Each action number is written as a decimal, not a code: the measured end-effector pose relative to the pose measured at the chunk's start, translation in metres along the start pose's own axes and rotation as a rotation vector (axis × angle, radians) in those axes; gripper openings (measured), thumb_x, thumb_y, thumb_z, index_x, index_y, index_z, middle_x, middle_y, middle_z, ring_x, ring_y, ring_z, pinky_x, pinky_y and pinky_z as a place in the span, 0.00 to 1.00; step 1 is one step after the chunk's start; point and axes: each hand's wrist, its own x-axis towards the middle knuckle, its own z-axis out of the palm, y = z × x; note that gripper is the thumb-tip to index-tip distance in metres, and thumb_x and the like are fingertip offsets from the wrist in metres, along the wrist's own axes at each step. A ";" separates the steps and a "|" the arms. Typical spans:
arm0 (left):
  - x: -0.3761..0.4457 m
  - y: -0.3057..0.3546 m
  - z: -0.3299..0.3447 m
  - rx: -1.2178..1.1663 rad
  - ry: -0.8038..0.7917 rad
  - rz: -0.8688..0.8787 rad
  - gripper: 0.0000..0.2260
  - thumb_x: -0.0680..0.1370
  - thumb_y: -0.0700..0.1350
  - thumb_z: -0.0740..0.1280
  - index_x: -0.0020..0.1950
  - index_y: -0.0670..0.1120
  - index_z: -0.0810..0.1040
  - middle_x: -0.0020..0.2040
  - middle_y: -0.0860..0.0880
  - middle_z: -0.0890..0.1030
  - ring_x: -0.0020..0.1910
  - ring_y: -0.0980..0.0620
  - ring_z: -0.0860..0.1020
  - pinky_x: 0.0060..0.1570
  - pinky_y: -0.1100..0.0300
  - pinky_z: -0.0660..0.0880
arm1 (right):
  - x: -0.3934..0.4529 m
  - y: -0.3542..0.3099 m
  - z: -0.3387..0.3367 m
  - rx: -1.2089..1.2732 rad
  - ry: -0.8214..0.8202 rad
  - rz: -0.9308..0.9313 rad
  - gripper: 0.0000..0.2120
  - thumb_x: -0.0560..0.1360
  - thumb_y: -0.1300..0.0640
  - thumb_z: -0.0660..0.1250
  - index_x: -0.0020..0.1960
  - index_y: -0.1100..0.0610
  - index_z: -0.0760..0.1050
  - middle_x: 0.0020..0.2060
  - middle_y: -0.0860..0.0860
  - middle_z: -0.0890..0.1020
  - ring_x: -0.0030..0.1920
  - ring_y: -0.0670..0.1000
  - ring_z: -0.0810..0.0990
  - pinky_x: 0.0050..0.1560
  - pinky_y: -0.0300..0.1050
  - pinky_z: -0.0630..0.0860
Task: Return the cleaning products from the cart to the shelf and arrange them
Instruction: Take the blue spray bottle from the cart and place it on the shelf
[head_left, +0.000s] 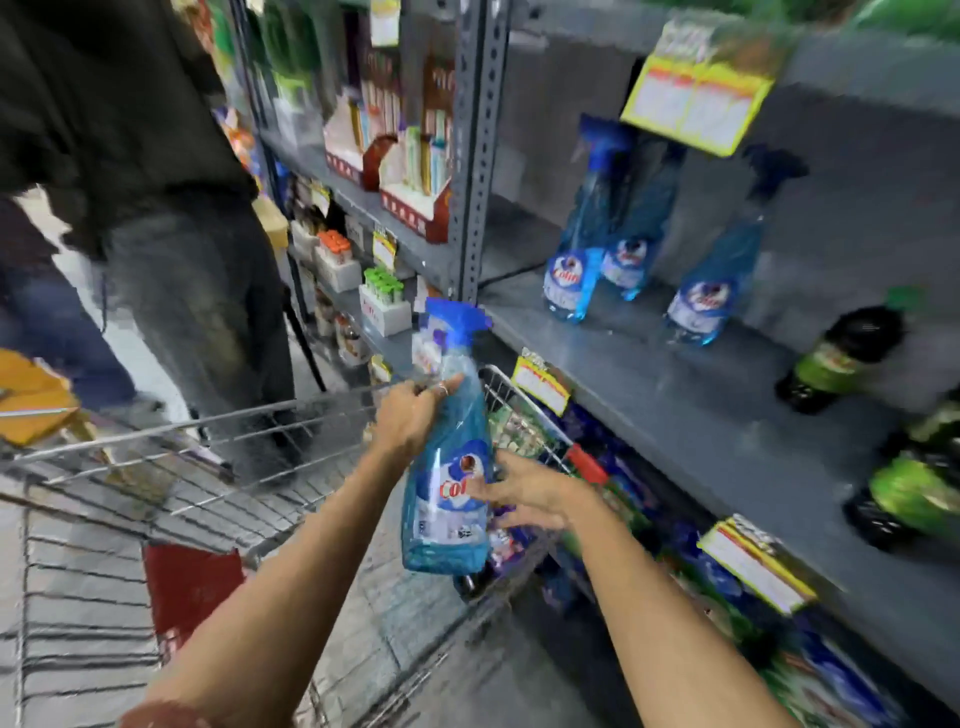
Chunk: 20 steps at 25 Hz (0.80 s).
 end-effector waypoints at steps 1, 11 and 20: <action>-0.012 0.021 0.002 -0.041 -0.020 0.049 0.24 0.63 0.60 0.67 0.43 0.40 0.82 0.40 0.37 0.82 0.38 0.46 0.75 0.45 0.50 0.73 | -0.018 -0.002 -0.003 0.031 0.006 -0.044 0.16 0.73 0.66 0.66 0.58 0.53 0.72 0.46 0.47 0.83 0.43 0.44 0.82 0.46 0.43 0.79; -0.117 0.144 0.069 -0.207 -0.227 0.313 0.30 0.59 0.64 0.70 0.44 0.38 0.79 0.33 0.47 0.78 0.31 0.46 0.74 0.43 0.47 0.75 | -0.180 -0.006 -0.039 0.131 0.090 -0.344 0.20 0.66 0.72 0.68 0.54 0.56 0.75 0.40 0.47 0.87 0.43 0.47 0.85 0.50 0.45 0.80; -0.115 0.163 0.143 -0.222 -0.388 0.331 0.28 0.60 0.66 0.70 0.39 0.40 0.75 0.38 0.44 0.78 0.42 0.39 0.79 0.53 0.44 0.75 | -0.203 0.012 -0.095 0.164 0.451 -0.444 0.21 0.65 0.71 0.71 0.56 0.60 0.74 0.48 0.54 0.82 0.46 0.51 0.82 0.47 0.44 0.80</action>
